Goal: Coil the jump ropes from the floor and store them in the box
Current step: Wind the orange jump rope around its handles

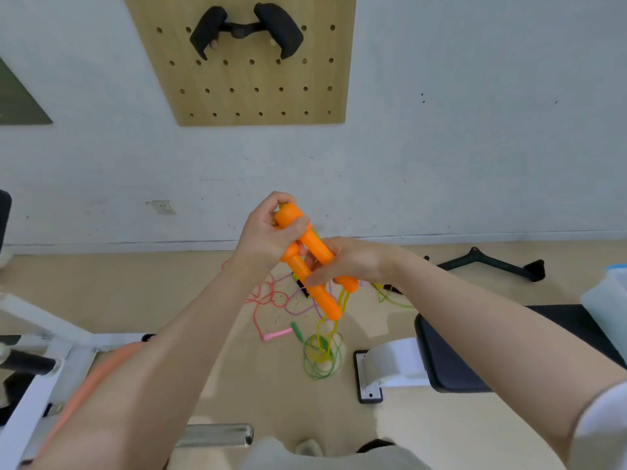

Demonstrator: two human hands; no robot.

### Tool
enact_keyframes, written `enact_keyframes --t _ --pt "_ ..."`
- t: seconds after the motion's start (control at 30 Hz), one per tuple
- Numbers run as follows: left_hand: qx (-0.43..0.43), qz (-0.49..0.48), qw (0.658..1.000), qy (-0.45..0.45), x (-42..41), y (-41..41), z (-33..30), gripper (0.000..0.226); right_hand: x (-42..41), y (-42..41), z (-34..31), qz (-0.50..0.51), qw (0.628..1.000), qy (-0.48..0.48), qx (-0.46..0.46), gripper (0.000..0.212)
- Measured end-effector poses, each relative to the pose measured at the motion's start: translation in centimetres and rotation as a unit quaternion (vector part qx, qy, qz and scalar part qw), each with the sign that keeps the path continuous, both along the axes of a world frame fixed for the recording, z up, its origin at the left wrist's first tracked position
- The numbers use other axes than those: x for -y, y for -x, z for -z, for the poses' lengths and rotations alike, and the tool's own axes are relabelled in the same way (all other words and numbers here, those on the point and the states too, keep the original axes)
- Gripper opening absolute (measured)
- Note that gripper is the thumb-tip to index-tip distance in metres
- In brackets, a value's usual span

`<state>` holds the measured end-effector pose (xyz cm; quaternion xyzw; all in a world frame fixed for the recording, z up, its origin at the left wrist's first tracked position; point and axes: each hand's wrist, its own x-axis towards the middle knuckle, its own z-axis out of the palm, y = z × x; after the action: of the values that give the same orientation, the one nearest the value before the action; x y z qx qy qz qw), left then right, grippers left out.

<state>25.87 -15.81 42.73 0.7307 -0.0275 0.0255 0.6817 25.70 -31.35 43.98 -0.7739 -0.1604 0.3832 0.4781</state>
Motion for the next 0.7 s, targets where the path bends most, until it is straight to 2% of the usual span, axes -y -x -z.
enact_keyframes --t 0.13,0.23,0.27,0.33,0.4,0.43,0.47,0.53,0.57,0.6,0.63,0.7 --pt "0.007 0.005 1.0 0.003 2.5 0.2 0.1 0.021 1.7 0.7 0.8 0.025 0.999 -0.01 -0.031 0.022" --pt "-0.007 0.005 1.0 -0.019 4.8 0.0 0.2 0.014 3.6 1.0 1.3 0.038 0.998 0.04 -0.009 0.017" --pt "-0.008 0.017 0.999 -0.041 5.4 0.0 0.1 0.012 4.4 1.0 1.3 0.042 0.998 0.055 -0.001 0.016" --pt "0.006 0.07 0.986 -0.15 6.0 -0.2 0.0 0.014 6.3 1.0 1.3 0.033 0.995 0.092 0.006 0.016" --pt "0.024 0.16 0.935 -0.315 6.0 -0.3 0.1 0.036 8.3 0.8 1.2 0.018 0.99 0.139 0.02 0.012" --pt "0.051 0.199 0.888 -0.412 6.1 -0.2 0.1 0.055 9.2 0.8 1.2 0.017 0.988 0.155 0.021 0.008" --pt "0.113 0.211 0.828 -0.507 6.6 0.0 0.2 0.073 10.0 0.7 1.3 0.016 0.987 0.159 0.017 0.008" --pt "0.268 0.2 0.684 -0.649 8.3 0.5 0.9 0.095 11.0 0.7 1.2 -0.006 0.987 0.158 0.011 0.013" --pt "0.279 0.193 0.646 -0.684 9.4 0.9 1.1 0.1 11.3 0.8 1.0 -0.022 0.988 0.152 0.011 0.01" --pt "0.273 0.174 0.636 -0.701 10.5 1.3 1.3 0.104 11.5 0.8 0.8 -0.041 0.989 0.145 0.009 0.007" --pt "0.262 0.145 0.644 -0.704 11.5 1.7 1.4 0.104 11.8 0.8 0.7 -0.051 0.99 0.135 0.007 0.007" --pt "0.2 0.114 0.693 -0.683 13.3 1.8 0.8 0.092 12.7 0.6 0.7 -0.053 0.993 0.105 -0.001 0.01"
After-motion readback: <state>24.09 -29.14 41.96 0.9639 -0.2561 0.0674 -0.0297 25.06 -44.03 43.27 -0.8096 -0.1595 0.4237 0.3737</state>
